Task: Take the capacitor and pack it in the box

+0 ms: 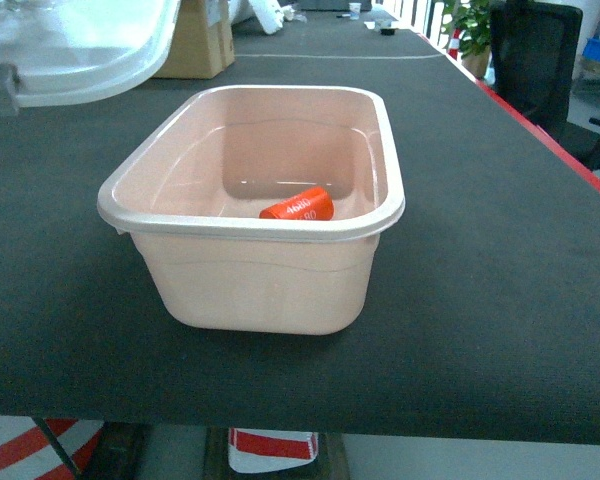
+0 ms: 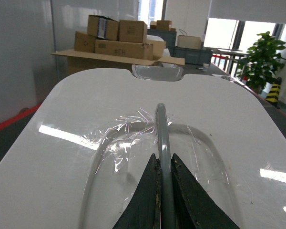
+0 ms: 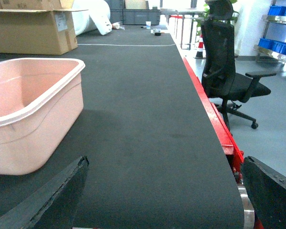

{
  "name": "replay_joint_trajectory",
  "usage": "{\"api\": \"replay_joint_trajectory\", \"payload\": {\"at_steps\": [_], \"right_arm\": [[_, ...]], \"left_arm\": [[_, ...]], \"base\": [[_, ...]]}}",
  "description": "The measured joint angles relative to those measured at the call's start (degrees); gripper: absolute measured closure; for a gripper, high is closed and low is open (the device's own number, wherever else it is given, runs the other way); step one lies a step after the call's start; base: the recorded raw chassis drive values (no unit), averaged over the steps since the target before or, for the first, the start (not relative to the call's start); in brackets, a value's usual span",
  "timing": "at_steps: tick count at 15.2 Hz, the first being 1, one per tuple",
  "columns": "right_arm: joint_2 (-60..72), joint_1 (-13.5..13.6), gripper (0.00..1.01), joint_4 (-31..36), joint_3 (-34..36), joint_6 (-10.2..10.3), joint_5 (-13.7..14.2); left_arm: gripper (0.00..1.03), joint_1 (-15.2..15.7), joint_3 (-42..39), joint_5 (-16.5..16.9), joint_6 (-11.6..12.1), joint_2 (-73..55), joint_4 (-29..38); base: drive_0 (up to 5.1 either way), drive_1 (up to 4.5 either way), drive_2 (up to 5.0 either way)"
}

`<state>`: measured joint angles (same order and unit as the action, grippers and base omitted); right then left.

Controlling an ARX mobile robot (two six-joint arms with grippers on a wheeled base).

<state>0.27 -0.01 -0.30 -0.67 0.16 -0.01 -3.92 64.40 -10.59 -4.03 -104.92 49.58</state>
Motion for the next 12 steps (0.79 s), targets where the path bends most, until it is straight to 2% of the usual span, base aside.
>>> {"api": "replay_joint_trajectory", "payload": {"at_steps": [4,7,10,12], "right_arm": [[0.0,0.0,0.03,0.0,0.0,0.0,0.0],[0.0,0.0,0.03,0.0,0.0,0.0,0.0],[0.0,0.0,0.03,0.0,0.0,0.0,0.0],[0.0,0.0,0.03,0.0,0.0,0.0,0.0]], "left_arm": [[1.01,-8.2,-1.3,-5.9,0.9,0.1,-2.6],[1.01,-16.6,-1.2,-10.6,-0.3,-0.4,-4.6],[1.01,-21.2,0.3,-13.2,-0.5,-3.5,-6.8],[1.01,-22.9,0.7,-14.3,-1.1,-3.9,-7.1]], "base": [[0.0,0.00,0.0],[0.0,0.00,0.0],[0.0,0.00,0.0],[0.0,0.00,0.0]]}}
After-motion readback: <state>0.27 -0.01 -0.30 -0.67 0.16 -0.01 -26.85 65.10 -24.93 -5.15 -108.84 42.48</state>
